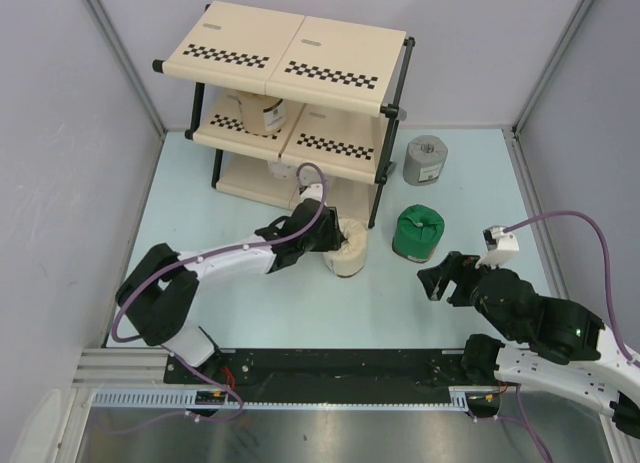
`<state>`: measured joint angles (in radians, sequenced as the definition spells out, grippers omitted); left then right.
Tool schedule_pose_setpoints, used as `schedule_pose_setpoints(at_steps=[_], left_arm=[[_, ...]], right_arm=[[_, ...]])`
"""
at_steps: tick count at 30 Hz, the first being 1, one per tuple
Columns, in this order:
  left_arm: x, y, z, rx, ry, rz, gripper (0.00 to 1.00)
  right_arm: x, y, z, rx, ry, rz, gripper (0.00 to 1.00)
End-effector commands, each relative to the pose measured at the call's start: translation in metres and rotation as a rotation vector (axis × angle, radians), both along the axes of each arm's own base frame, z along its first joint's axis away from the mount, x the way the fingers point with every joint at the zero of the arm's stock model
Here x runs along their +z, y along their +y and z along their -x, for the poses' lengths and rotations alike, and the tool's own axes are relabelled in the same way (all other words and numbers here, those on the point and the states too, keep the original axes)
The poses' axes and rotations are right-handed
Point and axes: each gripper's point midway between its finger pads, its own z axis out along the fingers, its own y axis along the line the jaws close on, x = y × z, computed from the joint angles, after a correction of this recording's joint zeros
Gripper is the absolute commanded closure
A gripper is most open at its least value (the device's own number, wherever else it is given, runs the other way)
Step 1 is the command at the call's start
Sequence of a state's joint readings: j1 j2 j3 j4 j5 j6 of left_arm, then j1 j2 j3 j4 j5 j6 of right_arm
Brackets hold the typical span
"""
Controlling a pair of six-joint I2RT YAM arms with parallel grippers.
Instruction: Place and organize the paper towels onto the shelf
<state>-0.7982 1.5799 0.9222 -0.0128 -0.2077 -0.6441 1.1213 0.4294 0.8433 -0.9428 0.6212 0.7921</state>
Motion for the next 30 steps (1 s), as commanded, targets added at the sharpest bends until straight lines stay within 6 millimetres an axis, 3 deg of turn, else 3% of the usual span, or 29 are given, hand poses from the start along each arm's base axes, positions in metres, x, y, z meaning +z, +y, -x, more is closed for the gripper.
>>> schedule_pose_setpoints(at_steps=[1, 9, 18, 19, 22, 30], left_arm=[[0.045, -0.003, 0.006, -0.031, -0.077, 0.082, 0.50], [0.123, 0.014, 0.007, 0.017, -0.231, 0.177, 0.50], [0.226, 0.042, 0.000, 0.099, -0.481, 0.256, 0.50], [0.244, 0.045, -0.003, 0.118, -0.532, 0.278, 0.49], [0.273, 0.055, -0.006, 0.153, -0.603, 0.312, 0.48], [0.315, 0.077, -0.035, 0.207, -0.685, 0.407, 0.49]], right_arm=[[0.003, -0.004, -0.002, -0.028, -0.012, -0.017, 0.15], [0.003, -0.004, -0.002, -0.032, -0.011, -0.016, 0.15], [0.003, -0.004, -0.002, -0.030, -0.010, -0.015, 0.15], [0.002, -0.004, -0.002, -0.030, -0.009, -0.012, 0.15], [0.002, -0.004, -0.002, -0.032, -0.009, -0.013, 0.15], [0.004, -0.004, -0.002, -0.027, -0.012, -0.019, 0.15]])
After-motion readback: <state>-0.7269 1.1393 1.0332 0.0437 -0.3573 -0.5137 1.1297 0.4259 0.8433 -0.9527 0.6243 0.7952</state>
